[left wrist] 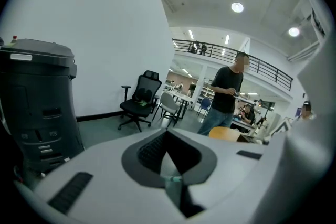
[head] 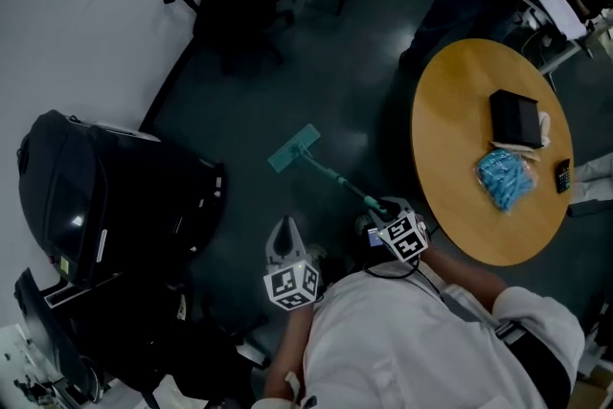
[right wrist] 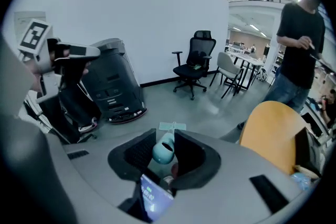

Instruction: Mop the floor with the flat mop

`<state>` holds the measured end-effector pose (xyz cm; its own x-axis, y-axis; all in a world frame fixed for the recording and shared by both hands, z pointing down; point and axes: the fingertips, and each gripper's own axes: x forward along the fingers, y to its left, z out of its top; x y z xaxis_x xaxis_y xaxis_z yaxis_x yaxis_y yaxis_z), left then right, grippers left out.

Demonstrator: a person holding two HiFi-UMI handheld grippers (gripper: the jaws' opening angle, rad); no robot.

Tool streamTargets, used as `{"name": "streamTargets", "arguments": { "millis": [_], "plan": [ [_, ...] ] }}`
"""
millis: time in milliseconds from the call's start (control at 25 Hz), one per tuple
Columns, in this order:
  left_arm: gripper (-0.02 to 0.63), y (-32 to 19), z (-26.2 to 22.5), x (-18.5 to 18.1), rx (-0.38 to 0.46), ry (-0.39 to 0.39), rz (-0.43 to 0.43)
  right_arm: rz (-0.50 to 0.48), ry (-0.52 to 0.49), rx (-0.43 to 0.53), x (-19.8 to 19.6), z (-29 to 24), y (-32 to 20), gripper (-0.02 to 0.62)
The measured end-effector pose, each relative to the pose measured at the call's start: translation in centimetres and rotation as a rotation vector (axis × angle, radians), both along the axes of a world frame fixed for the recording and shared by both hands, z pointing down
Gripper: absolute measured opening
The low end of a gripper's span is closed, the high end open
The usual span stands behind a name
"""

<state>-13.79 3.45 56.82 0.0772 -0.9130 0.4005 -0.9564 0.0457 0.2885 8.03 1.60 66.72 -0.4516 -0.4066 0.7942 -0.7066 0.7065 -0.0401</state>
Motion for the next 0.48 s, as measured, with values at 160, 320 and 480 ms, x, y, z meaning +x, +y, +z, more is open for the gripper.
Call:
{"name": "streamTargets", "arguments": {
  "millis": [160, 320, 480],
  "plan": [
    [0.005, -0.1, -0.1, 0.2, 0.005, 0.005, 0.008, 0.025, 0.007, -0.005, 3.4, -3.2, 2.5, 0.114],
    [0.005, -0.2, -0.1, 0.3, 0.005, 0.009, 0.010, 0.027, 0.008, -0.008, 4.2, -3.6, 3.2, 0.114],
    [0.005, -0.1, 0.2, 0.3, -0.002, 0.007, 0.008, 0.026, -0.004, -0.030, 3.3, -2.7, 3.2, 0.114]
  ]
}}
